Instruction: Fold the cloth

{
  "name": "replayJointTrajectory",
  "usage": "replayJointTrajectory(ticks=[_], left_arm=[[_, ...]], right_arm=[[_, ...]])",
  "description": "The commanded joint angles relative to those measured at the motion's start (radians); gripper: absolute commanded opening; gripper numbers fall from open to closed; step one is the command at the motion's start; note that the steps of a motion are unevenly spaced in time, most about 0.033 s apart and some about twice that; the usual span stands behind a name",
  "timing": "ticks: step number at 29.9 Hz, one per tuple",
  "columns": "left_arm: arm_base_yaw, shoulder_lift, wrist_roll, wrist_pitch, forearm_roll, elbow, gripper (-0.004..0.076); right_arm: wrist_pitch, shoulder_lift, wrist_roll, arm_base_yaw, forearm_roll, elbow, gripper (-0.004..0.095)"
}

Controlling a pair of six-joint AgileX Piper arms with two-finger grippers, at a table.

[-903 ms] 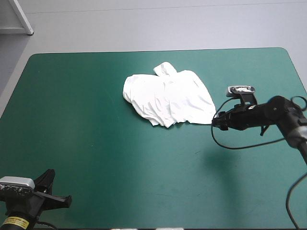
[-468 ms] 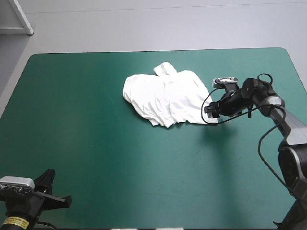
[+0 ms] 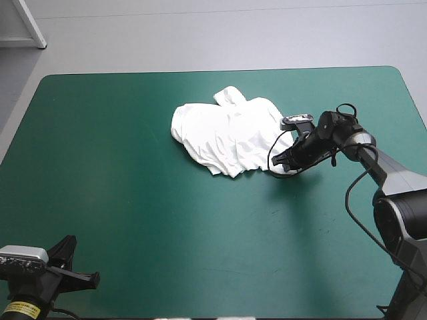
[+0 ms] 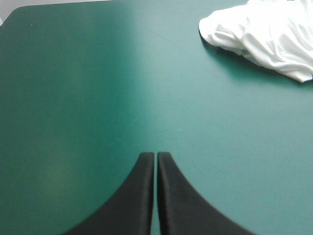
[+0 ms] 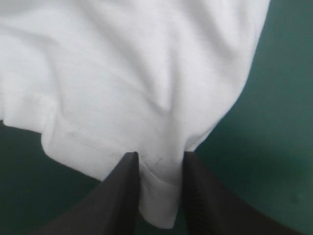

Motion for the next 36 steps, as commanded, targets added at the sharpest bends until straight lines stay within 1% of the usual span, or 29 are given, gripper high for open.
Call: replayJointTrajectory(ticks=[1, 3, 7, 11, 14, 17, 18, 19, 20, 22, 24, 25, 26, 27, 29, 32, 36], left_arm=[[0.0, 0.015, -0.008, -0.075, -0.005, -0.02, 0.0019], [0.0, 0.015, -0.008, -0.075, -0.005, -0.02, 0.0019], [0.0, 0.018, -0.008, -0.081, -0.005, -0.023, 0.0019], [0.0, 0.072, 0.035, -0.08, -0.023, -0.071, 0.0019], [0.0, 0.186, 0.035, -0.104, -0.048, -0.125, 0.0019], [0.0, 0.349, 0.039, -0.142, -0.126, -0.198, 0.002], [0.0, 0.415, 0.065, -0.15, -0.162, -0.227, 0.0027], [0.0, 0.47, 0.111, -0.153, -0.203, -0.253, 0.0052], [0.0, 0.54, 0.151, -0.155, -0.245, -0.29, 0.0098], [0.0, 0.682, 0.186, -0.151, -0.319, -0.365, 0.0231], [0.0, 0.824, 0.186, -0.141, -0.383, -0.457, 0.0403], [0.0, 0.894, 0.186, -0.139, -0.399, -0.502, 0.047], [0.0, 0.962, 0.186, -0.137, -0.408, -0.547, 0.0511], [0.0, 1.017, 0.186, -0.135, -0.41, -0.592, 0.0525], [0.0, 1.149, 0.196, -0.111, -0.417, -0.682, 0.0523], [0.0, 1.318, 0.266, -0.065, -0.488, -0.802, 0.0523], [0.0, 1.518, 0.314, 0.003, -0.56, -0.953, 0.0522]], right_arm=[[0.01, -0.033, 0.004, 0.004, -0.004, -0.021, 0.0091], [0.001, -0.033, 0.004, 0.004, -0.018, -0.021, -0.0007], [-0.01, -0.035, 0.016, 0.004, -0.033, -0.029, -0.0013], [0.016, -0.05, 0.016, 0.004, -0.033, -0.052, -0.0013], [0.029, -0.068, 0.016, 0.004, -0.033, -0.075, -0.0013], [0.039, -0.082, 0.011, 0.004, -0.034, -0.089, -0.0013], [0.039, -0.083, 0.011, 0.004, -0.035, -0.092, -0.0013], [0.042, -0.083, 0.009, 0.004, -0.035, -0.093, -0.0013], [0.042, -0.083, 0.009, 0.004, -0.035, -0.094, -0.0013], [0.042, -0.083, 0.005, 0.004, -0.035, -0.094, -0.0013], [0.042, -0.083, 0.003, 0.004, -0.035, -0.094, -0.0013], [0.04, -0.083, -0.003, 0.004, -0.035, -0.094, -0.0013], [0.04, -0.083, -0.004, 0.004, -0.035, -0.094, -0.0013], [0.038, -0.083, -0.004, 0.004, -0.035, -0.094, -0.0013], [0.04, -0.083, -0.004, 0.004, -0.035, -0.094, -0.0013], [0.043, -0.083, -0.011, 0.004, -0.035, -0.094, -0.0013], [0.047, -0.083, -0.011, 0.004, -0.033, -0.094, -0.0013]])
